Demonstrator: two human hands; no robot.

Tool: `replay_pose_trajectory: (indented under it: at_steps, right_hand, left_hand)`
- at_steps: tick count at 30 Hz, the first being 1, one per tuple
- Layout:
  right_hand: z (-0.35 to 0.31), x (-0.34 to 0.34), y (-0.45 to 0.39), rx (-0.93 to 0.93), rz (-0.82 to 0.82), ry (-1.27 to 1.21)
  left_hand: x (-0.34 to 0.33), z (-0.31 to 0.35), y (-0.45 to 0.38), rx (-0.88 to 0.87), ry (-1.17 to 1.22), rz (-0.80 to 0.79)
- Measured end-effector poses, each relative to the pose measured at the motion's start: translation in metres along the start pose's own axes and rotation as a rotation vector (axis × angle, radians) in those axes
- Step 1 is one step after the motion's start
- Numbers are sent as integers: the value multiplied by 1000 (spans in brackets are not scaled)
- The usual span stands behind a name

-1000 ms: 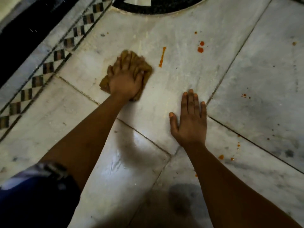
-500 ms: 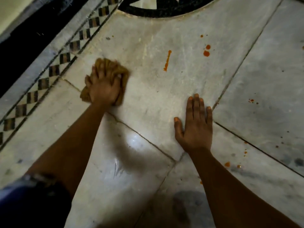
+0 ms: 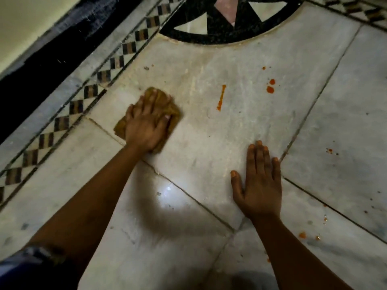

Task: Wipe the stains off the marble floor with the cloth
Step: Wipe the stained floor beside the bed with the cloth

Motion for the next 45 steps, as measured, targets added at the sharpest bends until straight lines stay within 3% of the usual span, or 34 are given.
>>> replay_pose_trajectory:
  at_steps: [4, 7, 11, 13, 15, 19, 23, 27, 31, 38, 45]
  right_hand:
    - [0, 1, 0, 1, 15, -12]
    - [0, 0, 2, 2, 11, -6]
    - [0, 2, 1, -2, 16, -20]
    - [0, 2, 1, -10, 13, -27]
    - [0, 1, 1, -13, 6, -35]
    - [2, -2, 2, -11, 2, -39]
    - [0, -1, 3, -11, 9, -43]
    - [-1, -1, 1, -3, 11, -53]
    - [1, 1, 2, -12, 17, -66]
    - [1, 1, 3, -6, 17, -78]
    - [0, 0, 2, -2, 39, -98]
  left_hand:
    - [17, -12, -99, 208, 74, 20]
    - [20, 15, -146, 225, 69, -54]
    - [8, 69, -103, -102, -58, -88]
    - [2, 66, -45, -334, -68, -79]
    - [2, 43, -17, -432, -39, -81]
    - [11, 25, -82, -102, -35, -22]
    - [14, 87, -125, 154, 189, -106]
    - [-6, 175, -76, -149, 158, -174]
    - [-22, 161, 1, -394, 0, -49]
    - [-8, 175, -94, -62, -11, -84]
    - [-19, 145, 9, -331, -24, 6]
Point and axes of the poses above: each hand's wrist, its own y-axis away from the middle knuckle, its own x-axis out of the back of the hand, z = x × y, the point moved 6 cm from there along -y, towards the middle knuckle, and after that the axes turned 9 degrees about x, right-handed, at the moved point
